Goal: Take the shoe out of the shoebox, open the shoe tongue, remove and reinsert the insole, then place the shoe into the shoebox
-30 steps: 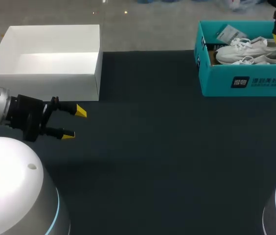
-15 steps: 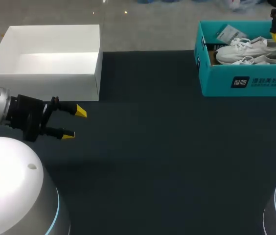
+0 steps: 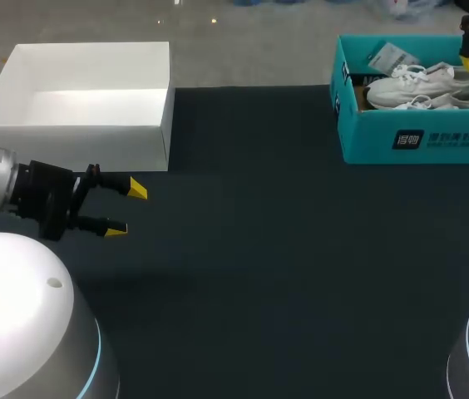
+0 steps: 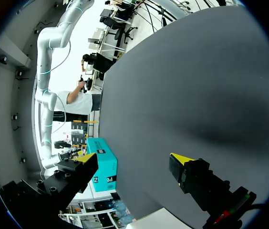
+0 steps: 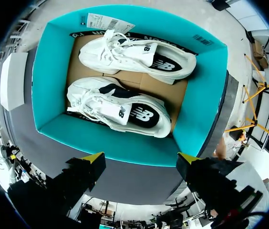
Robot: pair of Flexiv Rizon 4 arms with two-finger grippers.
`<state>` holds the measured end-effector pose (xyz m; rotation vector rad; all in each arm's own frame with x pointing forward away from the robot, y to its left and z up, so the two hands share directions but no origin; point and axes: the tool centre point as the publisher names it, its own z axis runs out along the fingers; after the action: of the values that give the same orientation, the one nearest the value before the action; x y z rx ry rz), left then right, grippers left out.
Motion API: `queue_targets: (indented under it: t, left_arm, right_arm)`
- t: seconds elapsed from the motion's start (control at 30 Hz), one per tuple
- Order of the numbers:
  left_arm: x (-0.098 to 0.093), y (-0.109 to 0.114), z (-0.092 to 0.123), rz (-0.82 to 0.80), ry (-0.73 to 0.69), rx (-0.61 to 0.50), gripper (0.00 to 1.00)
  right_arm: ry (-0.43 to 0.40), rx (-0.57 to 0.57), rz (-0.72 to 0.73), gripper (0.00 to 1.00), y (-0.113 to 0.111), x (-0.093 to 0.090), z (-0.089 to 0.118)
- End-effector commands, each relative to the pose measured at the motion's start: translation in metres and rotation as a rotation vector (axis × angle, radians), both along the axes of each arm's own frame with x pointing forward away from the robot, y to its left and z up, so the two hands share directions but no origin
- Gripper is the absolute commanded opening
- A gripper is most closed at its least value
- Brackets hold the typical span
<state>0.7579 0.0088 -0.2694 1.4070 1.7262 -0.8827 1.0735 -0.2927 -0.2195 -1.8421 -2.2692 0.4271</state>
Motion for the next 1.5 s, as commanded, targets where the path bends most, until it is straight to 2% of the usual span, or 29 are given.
queue_targets:
  t: [0.03, 0.1, 0.2, 0.33, 0.47, 0.67, 1.5]
  left_arm:
    - [0.015, -0.003, 0.006, 0.075, 0.030, -0.009, 1.00]
    - [0.039, -0.003, 0.015, 0.190, 0.064, -0.024, 1.00]
    - [0.060, -0.006, 0.029, 0.396, 0.146, -0.080, 1.00]
    - [0.072, -0.007, 0.044, 0.550, 0.254, -0.101, 1.00]
    - [0.080, -0.003, 0.050, 0.687, 0.333, -0.136, 1.00]
    - [0.115, -0.002, 0.061, 1.076, 0.417, -0.384, 1.00]
    - [0.119, -0.002, 0.063, 1.098, 0.402, -0.407, 1.00]
  right_arm:
    - [-0.009, -0.002, 0.001, 1.00, 0.001, -0.004, -0.001]
    - [-0.009, -0.002, 0.001, 1.00, 0.001, -0.004, -0.001]
    - [-0.009, -0.002, 0.001, 1.00, 0.001, -0.004, -0.001]
    - [-0.009, -0.002, 0.001, 1.00, 0.001, -0.004, -0.001]
    - [-0.009, -0.002, 0.001, 1.00, 0.001, -0.004, -0.001]
    - [-0.009, -0.002, 0.001, 1.00, 0.001, -0.004, -0.001]
    - [-0.009, -0.002, 0.001, 1.00, 0.001, -0.004, -0.001]
